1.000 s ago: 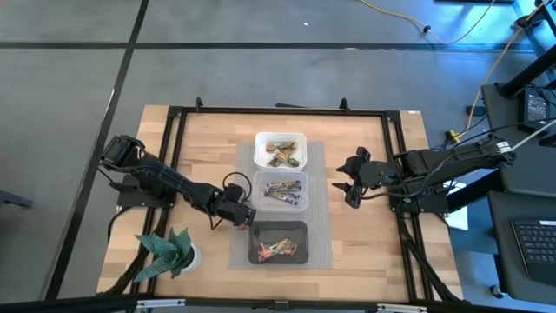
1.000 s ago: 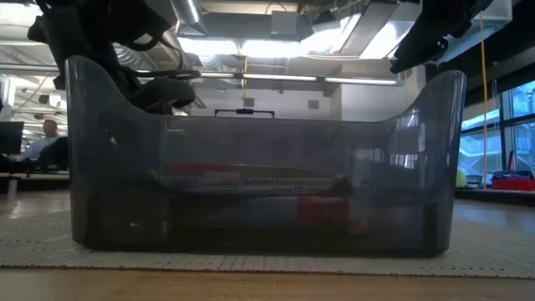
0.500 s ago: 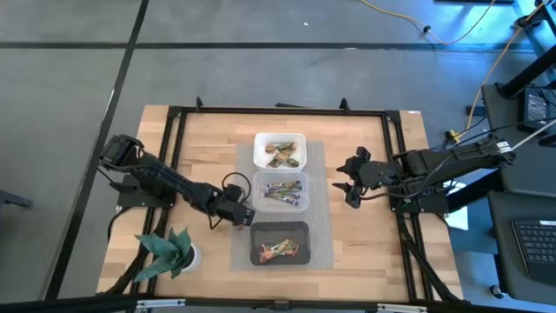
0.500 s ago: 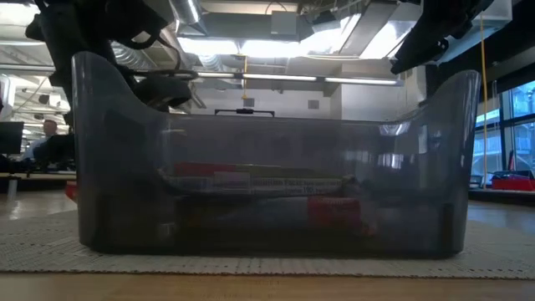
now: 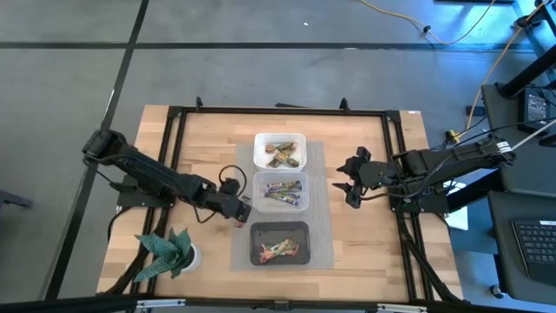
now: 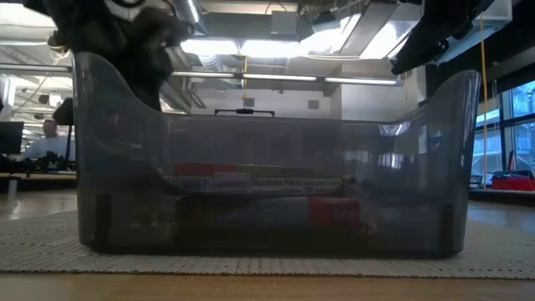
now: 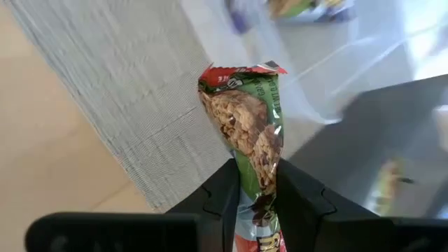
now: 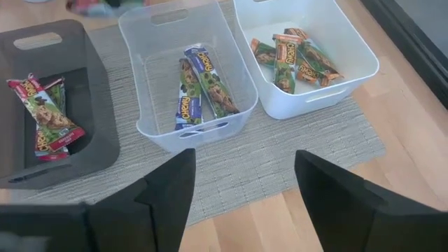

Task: Pick and place Granola Bars by type
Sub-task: Put the red granola bar into the black bin

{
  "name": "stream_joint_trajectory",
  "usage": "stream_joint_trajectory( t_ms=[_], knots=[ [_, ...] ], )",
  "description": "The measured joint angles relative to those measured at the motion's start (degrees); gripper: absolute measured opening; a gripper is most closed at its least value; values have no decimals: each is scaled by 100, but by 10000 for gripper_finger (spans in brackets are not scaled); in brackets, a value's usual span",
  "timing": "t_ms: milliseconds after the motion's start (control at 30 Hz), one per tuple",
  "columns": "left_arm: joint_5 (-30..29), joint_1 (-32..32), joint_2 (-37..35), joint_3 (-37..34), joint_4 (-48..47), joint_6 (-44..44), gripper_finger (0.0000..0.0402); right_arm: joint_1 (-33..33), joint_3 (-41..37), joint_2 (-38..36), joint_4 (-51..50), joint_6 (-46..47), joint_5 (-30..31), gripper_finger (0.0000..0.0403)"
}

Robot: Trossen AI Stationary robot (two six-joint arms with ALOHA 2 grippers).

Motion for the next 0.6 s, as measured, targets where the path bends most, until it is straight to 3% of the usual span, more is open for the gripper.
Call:
stream_joint_trajectory(
  t_ms=[333,467,600],
  knots=[
    [-88,207,-1347,6,114,725,74,0,0,0,0,-97,0,246],
    [-88,282,-1596,7,1149,1395,74,1,0,0,1,-112,6,246],
    [163,297,-1629,13,2890,2483,74,0,0,0,3,-108,46,246]
  ],
)
